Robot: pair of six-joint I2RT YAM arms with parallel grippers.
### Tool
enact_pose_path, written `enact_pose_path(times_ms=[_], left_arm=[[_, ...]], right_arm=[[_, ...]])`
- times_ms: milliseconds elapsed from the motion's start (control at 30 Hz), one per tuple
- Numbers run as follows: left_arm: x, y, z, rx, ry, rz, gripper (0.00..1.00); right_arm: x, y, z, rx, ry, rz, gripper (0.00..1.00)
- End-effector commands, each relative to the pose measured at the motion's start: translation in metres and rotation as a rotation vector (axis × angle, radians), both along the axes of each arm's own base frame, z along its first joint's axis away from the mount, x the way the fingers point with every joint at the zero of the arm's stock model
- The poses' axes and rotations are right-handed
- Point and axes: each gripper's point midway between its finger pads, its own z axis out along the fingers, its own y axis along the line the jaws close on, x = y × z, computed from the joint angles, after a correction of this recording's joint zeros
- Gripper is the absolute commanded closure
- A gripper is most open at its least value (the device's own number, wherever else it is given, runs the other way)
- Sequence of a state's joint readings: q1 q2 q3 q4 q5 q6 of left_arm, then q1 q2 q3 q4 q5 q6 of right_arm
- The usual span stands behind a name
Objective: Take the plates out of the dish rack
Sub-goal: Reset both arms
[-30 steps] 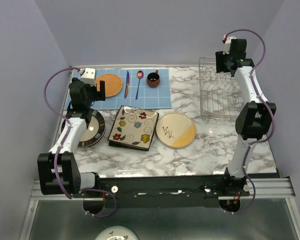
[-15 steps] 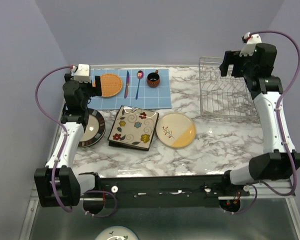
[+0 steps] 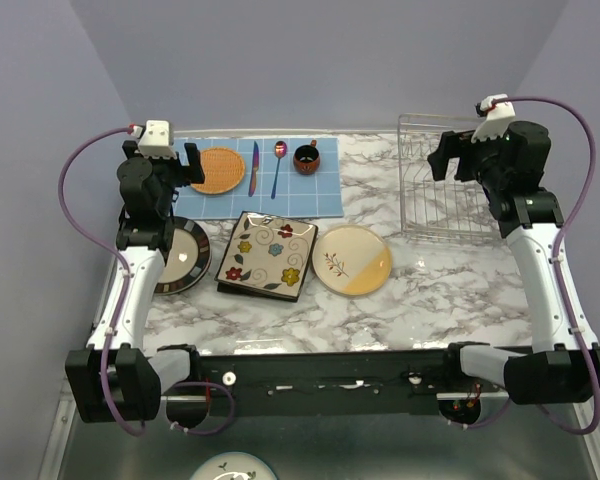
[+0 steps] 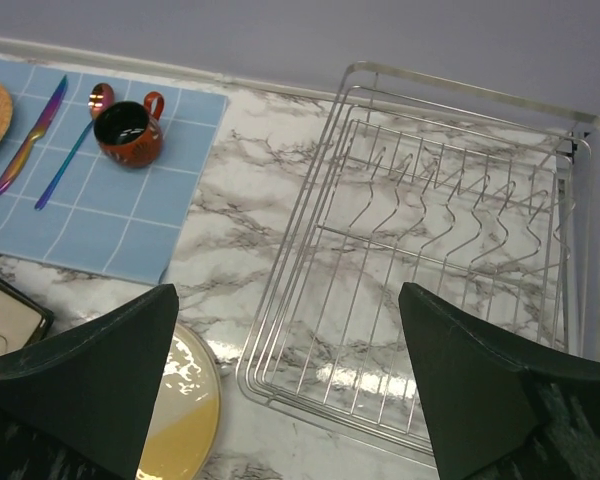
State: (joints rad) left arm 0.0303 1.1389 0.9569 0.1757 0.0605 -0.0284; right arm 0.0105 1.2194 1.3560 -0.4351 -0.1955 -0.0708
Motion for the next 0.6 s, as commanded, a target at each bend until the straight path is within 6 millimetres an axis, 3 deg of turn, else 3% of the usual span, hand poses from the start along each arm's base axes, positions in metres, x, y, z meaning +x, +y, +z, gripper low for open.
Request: enact_pose_path(times_ms=[0,567], left_arm=[[-0.005,-0.008,0.014,-0.019,-0.013,-0.039,0.01],[-0.013,-0.007,0.01,0.01,-0.001,-0.036,0.01]], right_arm=[[-0.002,0.012,0.012,-0.006,-0.064,0.06,0.0],[-0.003,0.021,0.014,-0.009,-0.075,0.098,0.0]])
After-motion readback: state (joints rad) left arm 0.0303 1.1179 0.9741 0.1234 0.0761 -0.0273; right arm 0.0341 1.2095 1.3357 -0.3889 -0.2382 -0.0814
